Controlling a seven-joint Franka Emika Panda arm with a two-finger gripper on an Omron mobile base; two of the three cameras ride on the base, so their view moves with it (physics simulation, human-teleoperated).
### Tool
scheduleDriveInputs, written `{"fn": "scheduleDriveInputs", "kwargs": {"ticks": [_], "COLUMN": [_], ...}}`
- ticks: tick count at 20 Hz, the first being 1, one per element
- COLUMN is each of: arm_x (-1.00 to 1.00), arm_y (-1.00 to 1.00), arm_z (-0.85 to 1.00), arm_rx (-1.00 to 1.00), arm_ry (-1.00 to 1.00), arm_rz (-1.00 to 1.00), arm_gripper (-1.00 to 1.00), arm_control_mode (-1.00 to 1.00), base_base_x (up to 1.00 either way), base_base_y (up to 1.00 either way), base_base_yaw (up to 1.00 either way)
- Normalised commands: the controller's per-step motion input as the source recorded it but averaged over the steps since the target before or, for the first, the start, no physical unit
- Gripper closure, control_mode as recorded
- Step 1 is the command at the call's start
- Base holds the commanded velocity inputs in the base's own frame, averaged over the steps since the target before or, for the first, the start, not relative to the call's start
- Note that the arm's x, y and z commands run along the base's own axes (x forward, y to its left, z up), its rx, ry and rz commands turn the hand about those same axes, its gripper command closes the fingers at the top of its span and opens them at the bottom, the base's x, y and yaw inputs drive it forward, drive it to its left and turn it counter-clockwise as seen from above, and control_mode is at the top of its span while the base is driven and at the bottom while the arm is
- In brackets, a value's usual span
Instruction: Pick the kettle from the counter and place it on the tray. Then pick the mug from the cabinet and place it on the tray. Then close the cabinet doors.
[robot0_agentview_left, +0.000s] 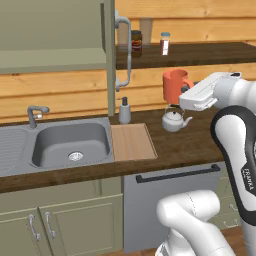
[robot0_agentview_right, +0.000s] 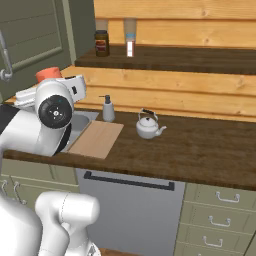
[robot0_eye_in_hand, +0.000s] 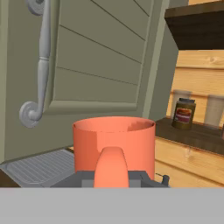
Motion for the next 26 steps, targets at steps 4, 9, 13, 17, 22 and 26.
{"fn": "scheduleDriveInputs", "kwargs": {"ticks": [4, 9, 13, 17, 22, 26], "arm_x": [0.00, 0.00, 0.00, 0.00, 0.00, 0.00], "arm_y": [0.00, 0.00, 0.00, 0.00, 0.00, 0.00], "arm_z": [0.00, 0.00, 0.00, 0.00, 0.00, 0.00], "arm_rx": [0.00, 0.00, 0.00, 0.00, 0.00, 0.00], "arm_ry": [0.00, 0.00, 0.00, 0.00, 0.00, 0.00], "arm_rz": [0.00, 0.00, 0.00, 0.00, 0.00, 0.00], "arm_gripper": [1.00, 1.00, 1.00, 1.00, 1.00, 1.00], "arm_control_mode": [1.00, 1.00, 1.00, 1.00, 1.00, 1.00], "base_base_x": [0.55, 0.50, 0.27, 0.29, 0.34, 0.28], "base_base_y": [-0.14, -0.11, -0.09, -0.01, 0.00, 0.00], "base_base_yaw": [-0.05, -0.04, 0.00, 0.00, 0.00, 0.00]}}
